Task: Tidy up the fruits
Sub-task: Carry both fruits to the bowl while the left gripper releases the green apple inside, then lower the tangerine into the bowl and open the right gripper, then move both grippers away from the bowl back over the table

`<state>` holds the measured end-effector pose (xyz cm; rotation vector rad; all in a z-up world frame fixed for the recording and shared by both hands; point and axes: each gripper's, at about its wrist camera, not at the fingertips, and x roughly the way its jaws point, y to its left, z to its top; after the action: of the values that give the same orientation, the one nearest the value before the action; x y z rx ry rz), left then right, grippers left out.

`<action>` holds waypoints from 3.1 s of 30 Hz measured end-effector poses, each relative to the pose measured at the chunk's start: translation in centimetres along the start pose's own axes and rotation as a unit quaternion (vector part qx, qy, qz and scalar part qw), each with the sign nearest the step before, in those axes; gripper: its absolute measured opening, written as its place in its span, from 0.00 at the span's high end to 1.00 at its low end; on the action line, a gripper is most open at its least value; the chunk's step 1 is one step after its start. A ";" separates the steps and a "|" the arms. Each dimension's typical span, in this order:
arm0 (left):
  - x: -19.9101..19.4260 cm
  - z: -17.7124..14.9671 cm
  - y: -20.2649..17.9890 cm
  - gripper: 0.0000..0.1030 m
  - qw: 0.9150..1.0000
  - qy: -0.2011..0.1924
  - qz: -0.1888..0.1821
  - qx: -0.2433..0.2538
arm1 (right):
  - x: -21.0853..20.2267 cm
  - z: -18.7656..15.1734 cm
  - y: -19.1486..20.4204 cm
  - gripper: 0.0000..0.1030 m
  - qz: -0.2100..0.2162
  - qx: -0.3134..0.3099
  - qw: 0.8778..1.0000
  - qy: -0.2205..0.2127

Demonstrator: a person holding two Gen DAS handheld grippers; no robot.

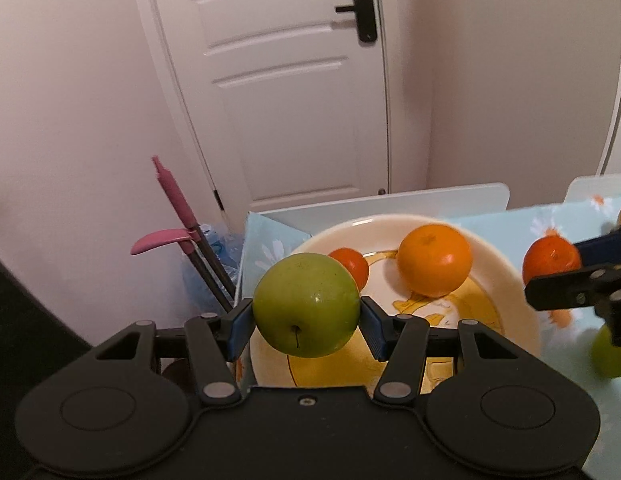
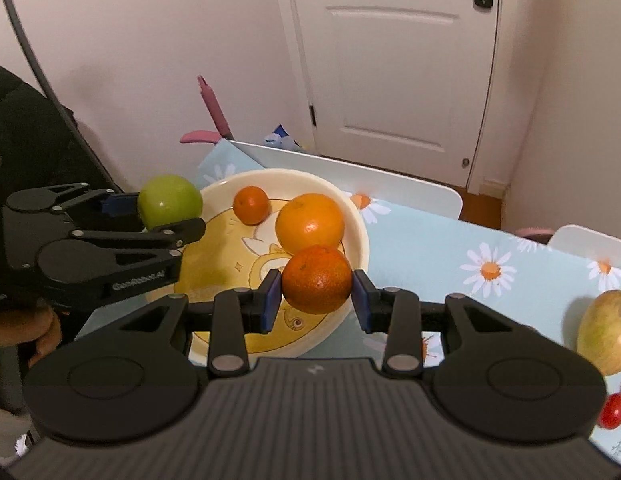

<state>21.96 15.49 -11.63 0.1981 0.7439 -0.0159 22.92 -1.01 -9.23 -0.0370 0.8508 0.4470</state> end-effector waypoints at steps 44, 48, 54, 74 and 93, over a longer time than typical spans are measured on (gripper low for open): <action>-5.6 -3.6 -0.9 0.01 0.998 0.034 0.034 -0.043 | 4.5 0.5 0.8 0.49 0.047 -0.112 0.992 0.035; -5.8 -4.0 -0.9 0.01 0.998 0.034 0.038 -0.049 | 4.5 0.3 1.0 0.43 0.049 -0.124 0.991 0.022; -6.1 -4.0 -0.9 0.01 0.997 0.031 0.037 -0.055 | 3.1 0.4 1.2 0.00 0.032 -0.127 0.991 -0.018; -10.1 -2.8 -1.0 0.01 0.999 -0.004 0.026 -0.046 | -4.5 -0.3 0.7 0.00 0.010 -0.029 0.999 -0.041; -15.2 -2.0 -5.6 0.01 0.998 -0.050 -0.010 -0.024 | -14.1 -5.4 -4.6 0.00 -0.042 0.047 0.995 -0.078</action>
<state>8.94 9.52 -3.73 0.1440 0.6449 -0.0266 12.80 -11.48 -3.08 0.0483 0.7127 0.3266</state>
